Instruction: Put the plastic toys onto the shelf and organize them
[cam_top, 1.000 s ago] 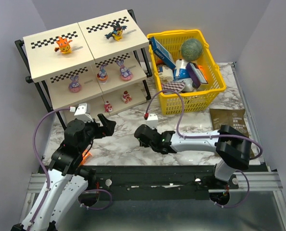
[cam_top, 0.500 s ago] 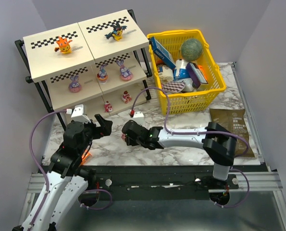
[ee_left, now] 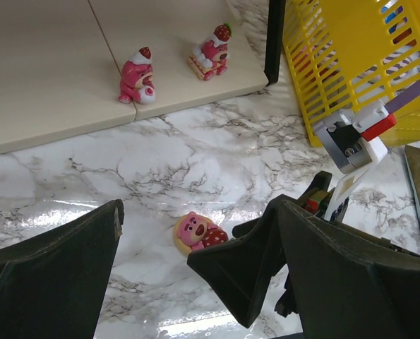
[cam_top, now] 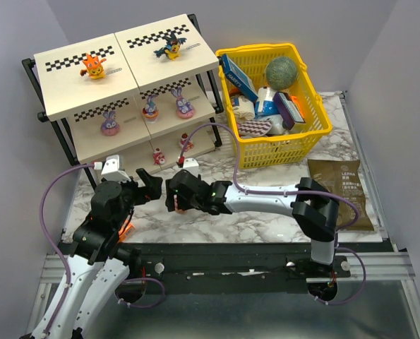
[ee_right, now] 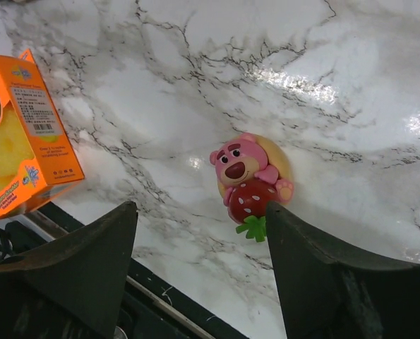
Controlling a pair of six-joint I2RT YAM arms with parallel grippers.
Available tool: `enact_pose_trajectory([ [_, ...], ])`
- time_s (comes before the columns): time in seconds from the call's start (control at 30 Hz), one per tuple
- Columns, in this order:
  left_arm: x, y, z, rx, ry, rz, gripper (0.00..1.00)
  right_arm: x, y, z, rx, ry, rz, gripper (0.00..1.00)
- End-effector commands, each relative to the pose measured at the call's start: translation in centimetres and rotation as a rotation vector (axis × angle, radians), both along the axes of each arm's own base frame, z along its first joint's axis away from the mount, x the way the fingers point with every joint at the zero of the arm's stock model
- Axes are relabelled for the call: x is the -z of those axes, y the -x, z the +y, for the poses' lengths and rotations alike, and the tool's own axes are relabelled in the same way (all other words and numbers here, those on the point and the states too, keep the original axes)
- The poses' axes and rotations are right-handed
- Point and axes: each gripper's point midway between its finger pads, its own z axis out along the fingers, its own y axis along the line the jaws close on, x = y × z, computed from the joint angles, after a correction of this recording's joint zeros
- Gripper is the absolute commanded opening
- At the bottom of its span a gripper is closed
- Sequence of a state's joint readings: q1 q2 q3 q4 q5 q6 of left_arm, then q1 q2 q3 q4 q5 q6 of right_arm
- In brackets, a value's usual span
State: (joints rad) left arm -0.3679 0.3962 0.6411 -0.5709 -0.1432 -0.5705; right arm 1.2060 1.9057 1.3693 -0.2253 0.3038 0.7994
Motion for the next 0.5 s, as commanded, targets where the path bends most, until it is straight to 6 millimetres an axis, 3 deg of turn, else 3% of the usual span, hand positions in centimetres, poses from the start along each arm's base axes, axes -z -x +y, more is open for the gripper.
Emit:
enact_pose_trajectory([
  [0.0,0.3,-0.1,0.4,-0.028,-0.003,0.005,0.99,-1.5,0.5,0.1,-0.048,-0.011,-0.03,0.8],
  [0.2,0.4,-0.1,0.3,-0.022,-0.003,0.005,0.99,-1.5,0.2,-2.0,-0.066,0.039,-0.106,0.73],
  [0.47,0.5,0.0,0.2,-0.014,-0.004,0.01,0.99,-0.2,-0.2,-2.0,-0.161,0.121,-0.177,0.68],
])
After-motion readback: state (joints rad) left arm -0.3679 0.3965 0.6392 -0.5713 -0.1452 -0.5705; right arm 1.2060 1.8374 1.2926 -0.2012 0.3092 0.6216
